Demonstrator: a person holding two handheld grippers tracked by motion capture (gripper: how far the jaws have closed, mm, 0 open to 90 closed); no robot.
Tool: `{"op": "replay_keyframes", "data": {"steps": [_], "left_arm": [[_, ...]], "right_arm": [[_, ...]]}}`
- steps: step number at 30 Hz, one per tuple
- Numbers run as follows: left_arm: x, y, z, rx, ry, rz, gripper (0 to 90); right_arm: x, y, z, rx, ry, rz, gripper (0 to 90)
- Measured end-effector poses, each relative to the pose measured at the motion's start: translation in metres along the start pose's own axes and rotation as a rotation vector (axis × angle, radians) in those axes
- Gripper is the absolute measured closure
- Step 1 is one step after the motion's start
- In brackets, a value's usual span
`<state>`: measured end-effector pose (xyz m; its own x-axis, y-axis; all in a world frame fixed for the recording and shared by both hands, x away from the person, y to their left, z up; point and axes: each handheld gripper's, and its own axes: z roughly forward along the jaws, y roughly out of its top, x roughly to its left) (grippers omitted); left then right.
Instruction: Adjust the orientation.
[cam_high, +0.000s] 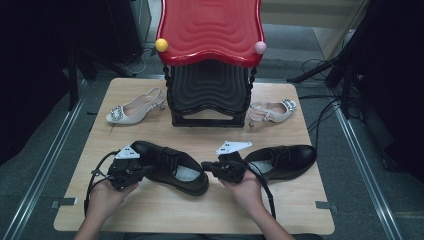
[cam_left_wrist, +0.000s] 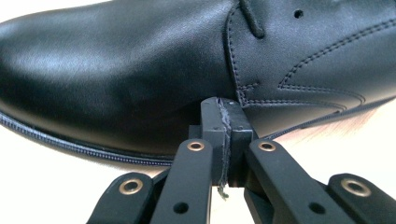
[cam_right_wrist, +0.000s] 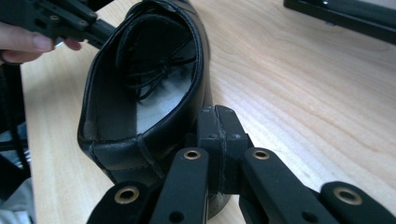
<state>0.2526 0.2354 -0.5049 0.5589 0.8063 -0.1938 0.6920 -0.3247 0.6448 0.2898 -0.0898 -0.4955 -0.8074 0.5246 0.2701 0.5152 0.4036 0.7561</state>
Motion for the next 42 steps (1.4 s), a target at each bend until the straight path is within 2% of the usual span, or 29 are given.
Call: {"op": "replay_keyframes", "data": {"steps": [2, 3, 8, 10, 16, 24, 27, 32, 37, 42], "left_arm": [[0.001, 0.001, 0.002, -0.004, -0.008, -0.011, 89.9], [0.002, 0.002, 0.004, 0.003, -0.028, -0.009, 90.0], [-0.001, 0.004, 0.01, 0.021, -0.03, 0.019, 90.0], [-0.002, 0.006, 0.012, 0.022, -0.03, 0.021, 90.0], [0.004, 0.01, 0.017, 0.015, -0.077, -0.002, 90.0], [0.001, 0.016, 0.024, 0.02, -0.097, 0.022, 90.0], [0.003, 0.018, 0.025, 0.016, -0.109, 0.019, 90.0], [0.005, 0.016, 0.022, 0.01, -0.105, 0.015, 89.4], [0.006, 0.01, 0.018, 0.003, -0.109, -0.016, 88.5], [-0.003, 0.001, 0.016, 0.019, -0.1, -0.013, 87.9]], "right_arm": [[0.002, -0.002, -0.001, 0.003, 0.004, 0.004, 90.0], [0.003, -0.003, -0.002, 0.005, 0.005, -0.001, 90.0], [0.011, -0.009, -0.007, 0.02, 0.005, -0.014, 90.0], [0.013, -0.012, -0.009, 0.031, 0.005, -0.009, 90.0], [0.018, -0.018, -0.012, 0.04, 0.021, 0.011, 90.0], [0.025, -0.024, -0.018, 0.056, 0.05, 0.015, 90.0], [0.025, -0.025, -0.019, 0.059, 0.048, 0.012, 90.0], [0.019, -0.024, -0.019, 0.054, 0.03, 0.018, 90.0], [0.009, -0.019, -0.016, 0.053, 0.016, 0.028, 90.0], [0.005, -0.012, -0.006, 0.068, 0.008, 0.006, 90.0]]}}
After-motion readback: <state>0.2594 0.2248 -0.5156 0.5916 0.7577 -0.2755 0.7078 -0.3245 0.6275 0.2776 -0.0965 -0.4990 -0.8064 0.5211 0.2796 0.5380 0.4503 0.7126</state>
